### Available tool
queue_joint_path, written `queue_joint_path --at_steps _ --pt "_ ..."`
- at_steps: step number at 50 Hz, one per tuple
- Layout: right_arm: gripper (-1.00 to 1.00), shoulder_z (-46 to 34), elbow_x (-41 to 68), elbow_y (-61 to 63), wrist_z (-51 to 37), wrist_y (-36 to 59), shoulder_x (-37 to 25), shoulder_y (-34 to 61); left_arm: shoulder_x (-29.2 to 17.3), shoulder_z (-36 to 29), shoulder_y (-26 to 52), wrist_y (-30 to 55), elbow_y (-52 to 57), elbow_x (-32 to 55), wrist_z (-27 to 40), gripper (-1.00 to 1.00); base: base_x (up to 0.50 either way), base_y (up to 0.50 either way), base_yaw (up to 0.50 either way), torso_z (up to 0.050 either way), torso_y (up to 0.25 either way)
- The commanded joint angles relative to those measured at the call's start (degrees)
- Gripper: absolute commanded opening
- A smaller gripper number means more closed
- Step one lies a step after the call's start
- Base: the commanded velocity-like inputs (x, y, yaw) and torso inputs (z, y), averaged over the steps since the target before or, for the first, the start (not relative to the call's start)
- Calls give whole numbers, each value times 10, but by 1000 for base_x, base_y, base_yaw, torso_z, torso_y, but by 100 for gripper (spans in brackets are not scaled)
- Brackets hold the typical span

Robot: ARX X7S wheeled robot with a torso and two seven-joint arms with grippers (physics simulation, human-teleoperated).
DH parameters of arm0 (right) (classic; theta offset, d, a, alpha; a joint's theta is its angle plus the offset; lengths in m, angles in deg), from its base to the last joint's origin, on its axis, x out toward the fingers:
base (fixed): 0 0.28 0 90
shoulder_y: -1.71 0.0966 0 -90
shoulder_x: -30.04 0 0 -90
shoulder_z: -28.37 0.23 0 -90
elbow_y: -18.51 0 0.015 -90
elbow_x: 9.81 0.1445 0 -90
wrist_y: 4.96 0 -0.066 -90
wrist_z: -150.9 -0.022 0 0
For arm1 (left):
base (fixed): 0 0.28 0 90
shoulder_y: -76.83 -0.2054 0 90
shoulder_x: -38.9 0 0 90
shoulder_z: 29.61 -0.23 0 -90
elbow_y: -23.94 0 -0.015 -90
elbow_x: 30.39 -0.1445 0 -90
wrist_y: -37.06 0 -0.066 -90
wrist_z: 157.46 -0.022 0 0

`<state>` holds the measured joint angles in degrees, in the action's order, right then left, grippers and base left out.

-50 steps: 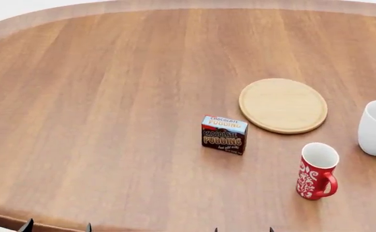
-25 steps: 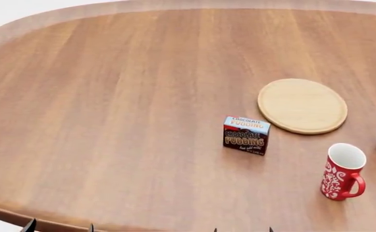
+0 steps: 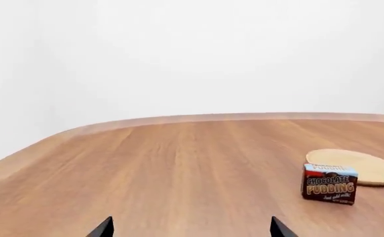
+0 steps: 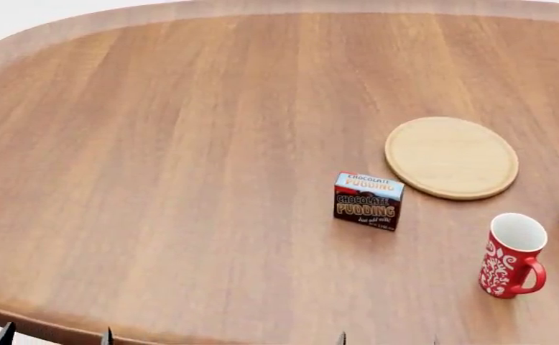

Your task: Put the chocolate pudding to the left of the plate.

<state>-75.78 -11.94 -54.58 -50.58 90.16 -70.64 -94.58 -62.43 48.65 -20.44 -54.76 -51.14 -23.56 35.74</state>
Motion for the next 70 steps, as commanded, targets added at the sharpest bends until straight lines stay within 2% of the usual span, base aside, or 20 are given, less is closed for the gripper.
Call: queue_joint_path --at_steps 1,34,70 --pt "100 -3 -74 138 -52 11 -14 -69 -21 14 -80 -8 153 -27 38 100 0 0 0 0 0" --pt "100 -14 -65 126 -54 29 -21 -56 -25 8 -57 -16 112 -13 43 100 157 0 0 0 0" --pt "100 -21 -62 126 -69 41 -24 -51 -34 4 -56 -4 123 -1 55 100 295 0 0 0 0"
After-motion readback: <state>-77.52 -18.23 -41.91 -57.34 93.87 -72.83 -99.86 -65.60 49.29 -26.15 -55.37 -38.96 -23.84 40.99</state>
